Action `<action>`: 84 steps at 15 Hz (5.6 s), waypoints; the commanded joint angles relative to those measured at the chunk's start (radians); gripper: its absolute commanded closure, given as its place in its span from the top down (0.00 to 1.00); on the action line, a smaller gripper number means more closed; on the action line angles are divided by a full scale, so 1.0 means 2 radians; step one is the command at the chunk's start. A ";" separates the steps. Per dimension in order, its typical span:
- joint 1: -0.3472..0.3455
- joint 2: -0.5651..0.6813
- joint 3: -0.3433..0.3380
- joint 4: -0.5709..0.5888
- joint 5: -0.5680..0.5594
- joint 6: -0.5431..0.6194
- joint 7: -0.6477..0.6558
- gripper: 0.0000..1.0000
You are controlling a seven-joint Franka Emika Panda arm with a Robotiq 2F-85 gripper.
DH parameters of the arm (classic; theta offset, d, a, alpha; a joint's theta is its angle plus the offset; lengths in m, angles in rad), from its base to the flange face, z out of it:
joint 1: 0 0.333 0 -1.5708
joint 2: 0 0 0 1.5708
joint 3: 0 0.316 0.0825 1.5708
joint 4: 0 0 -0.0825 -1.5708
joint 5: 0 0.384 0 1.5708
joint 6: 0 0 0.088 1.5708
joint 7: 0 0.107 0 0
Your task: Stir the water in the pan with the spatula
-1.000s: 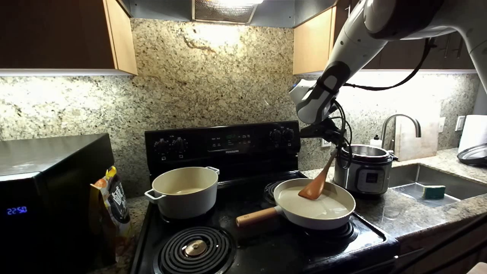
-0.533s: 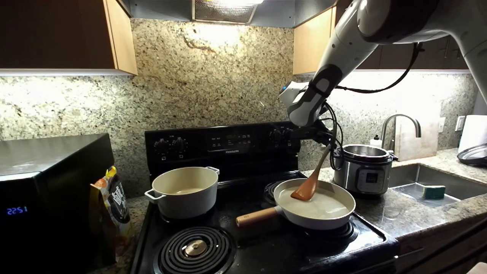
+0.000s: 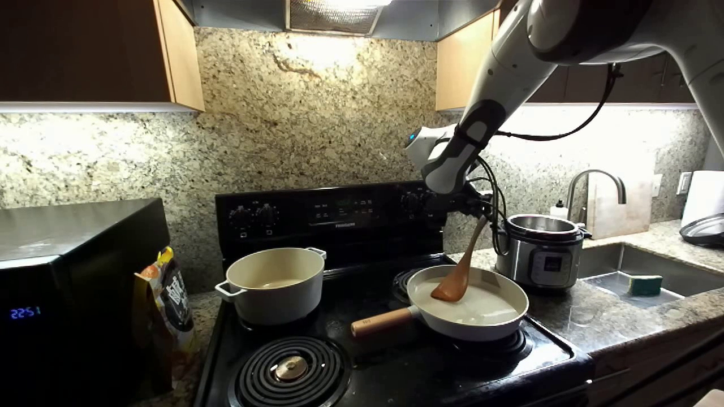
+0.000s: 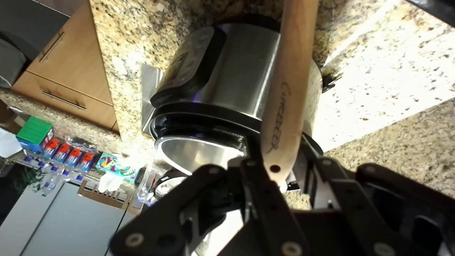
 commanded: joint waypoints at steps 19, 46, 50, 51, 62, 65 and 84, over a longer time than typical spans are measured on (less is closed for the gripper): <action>-0.017 -0.045 -0.008 -0.189 -0.021 0.106 0.109 0.08; -0.077 -0.043 -0.027 -0.110 0.023 0.136 -0.002 0.08; -0.070 -0.033 -0.023 -0.083 0.026 0.129 -0.017 0.08; -0.068 -0.030 -0.022 -0.077 0.026 0.129 -0.019 0.08; -0.038 -0.017 -0.009 -0.048 0.013 0.115 -0.019 0.08; -0.026 -0.020 -0.007 -0.057 0.003 0.117 -0.012 0.08; -0.063 -0.024 -0.036 -0.157 0.016 0.183 0.000 0.08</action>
